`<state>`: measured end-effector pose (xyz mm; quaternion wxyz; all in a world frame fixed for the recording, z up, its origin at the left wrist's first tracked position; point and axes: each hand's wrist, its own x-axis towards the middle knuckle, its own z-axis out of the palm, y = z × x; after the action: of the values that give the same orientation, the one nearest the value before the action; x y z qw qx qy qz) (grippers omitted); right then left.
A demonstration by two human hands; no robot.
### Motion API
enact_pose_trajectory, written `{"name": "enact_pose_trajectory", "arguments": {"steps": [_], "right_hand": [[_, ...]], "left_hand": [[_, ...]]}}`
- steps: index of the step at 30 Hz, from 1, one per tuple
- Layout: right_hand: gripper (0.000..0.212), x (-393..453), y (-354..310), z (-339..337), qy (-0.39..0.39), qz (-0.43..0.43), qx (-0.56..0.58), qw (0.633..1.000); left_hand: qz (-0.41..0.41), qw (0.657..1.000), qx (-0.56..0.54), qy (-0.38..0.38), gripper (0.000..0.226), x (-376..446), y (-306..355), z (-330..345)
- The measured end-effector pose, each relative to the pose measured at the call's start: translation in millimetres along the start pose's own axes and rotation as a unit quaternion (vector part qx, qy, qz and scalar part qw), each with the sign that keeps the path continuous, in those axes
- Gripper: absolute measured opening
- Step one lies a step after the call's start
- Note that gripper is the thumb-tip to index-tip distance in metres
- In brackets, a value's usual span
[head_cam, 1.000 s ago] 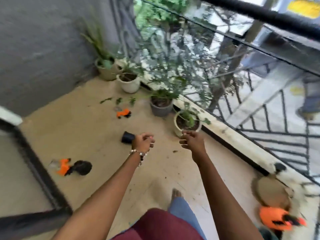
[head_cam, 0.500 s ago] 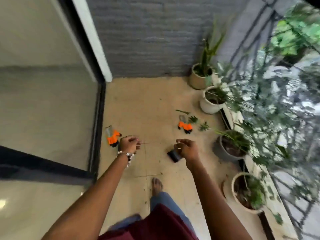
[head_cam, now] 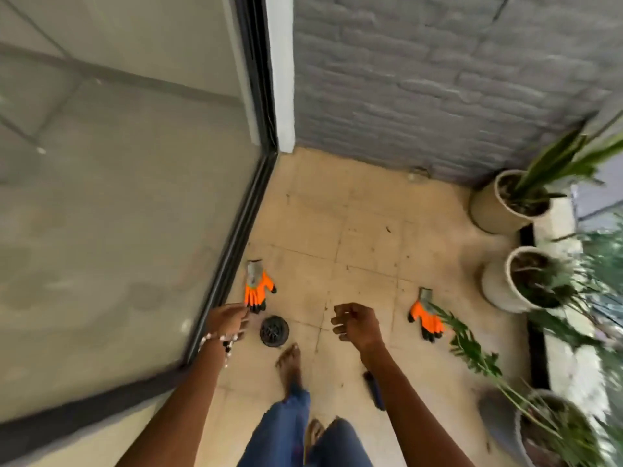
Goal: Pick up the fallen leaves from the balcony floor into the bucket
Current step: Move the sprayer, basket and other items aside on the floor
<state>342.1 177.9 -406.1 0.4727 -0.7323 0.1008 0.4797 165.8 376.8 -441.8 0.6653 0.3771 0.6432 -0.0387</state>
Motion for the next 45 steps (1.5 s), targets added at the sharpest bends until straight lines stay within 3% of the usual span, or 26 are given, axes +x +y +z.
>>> {"name": "enact_pose_trajectory", "arguments": {"steps": [7, 8, 11, 12, 15, 20, 22, 25, 30, 34, 38, 41, 45], "right_hand": [[0.028, 209, 4, 46, -0.010, -0.038, -0.089, 0.995], [0.028, 240, 9, 52, -0.008, -0.042, -0.103, 0.994], [0.025, 343, 38, 70, -0.029, -0.052, -0.130, 0.990], [0.026, 383, 53, 77, -0.046, -0.058, -0.139, 0.987], [0.032, 476, 94, 89, -0.064, -0.060, -0.170, 0.981], [0.026, 563, 135, 97, -0.088, -0.053, -0.193, 0.976], [0.022, 572, 139, 97, -0.096, -0.045, -0.198, 0.974], [0.013, 566, 136, 94, -0.092, -0.031, -0.169, 0.981], [0.018, 519, 114, 70, -0.050, -0.010, -0.116, 0.992], [0.019, 462, 96, 24, -0.001, -0.041, -0.118, 0.992], [0.022, 423, 92, -59, 0.113, -0.032, -0.118, 0.986], [0.012, 424, 111, -127, 0.222, -0.006, -0.118, 0.968], [0.029, 456, 150, -217, 0.345, 0.065, -0.148, 0.925]], "left_hand": [[-0.004, 0.992, 0.097, 0.075, 0.011, 218, 15, 18], [0.013, 0.989, 0.116, 0.085, 0.013, 249, 14, 27], [0.068, 0.974, 0.177, 0.125, 0.051, 347, -1, 51], [0.094, 0.961, 0.215, 0.146, 0.049, 389, -14, 58], [0.072, 0.930, 0.289, 0.216, 0.041, 482, -45, 69], [0.013, 0.891, 0.336, 0.306, 0.066, 578, -84, 74], [-0.014, 0.886, 0.337, 0.318, 0.073, 589, -89, 73], [-0.011, 0.896, 0.346, 0.277, 0.060, 584, -83, 76], [0.102, 0.920, 0.328, 0.188, 0.036, 499, -46, 123], [0.134, 0.952, 0.255, 0.107, 0.056, 423, -19, 166], [0.130, 0.965, 0.227, 0.014, 0.046, 375, 6, 229], [0.136, 0.958, 0.250, -0.042, 0.029, 367, 8, 280], [0.133, 0.949, 0.274, -0.082, 0.003, 388, -12, 360]]}}
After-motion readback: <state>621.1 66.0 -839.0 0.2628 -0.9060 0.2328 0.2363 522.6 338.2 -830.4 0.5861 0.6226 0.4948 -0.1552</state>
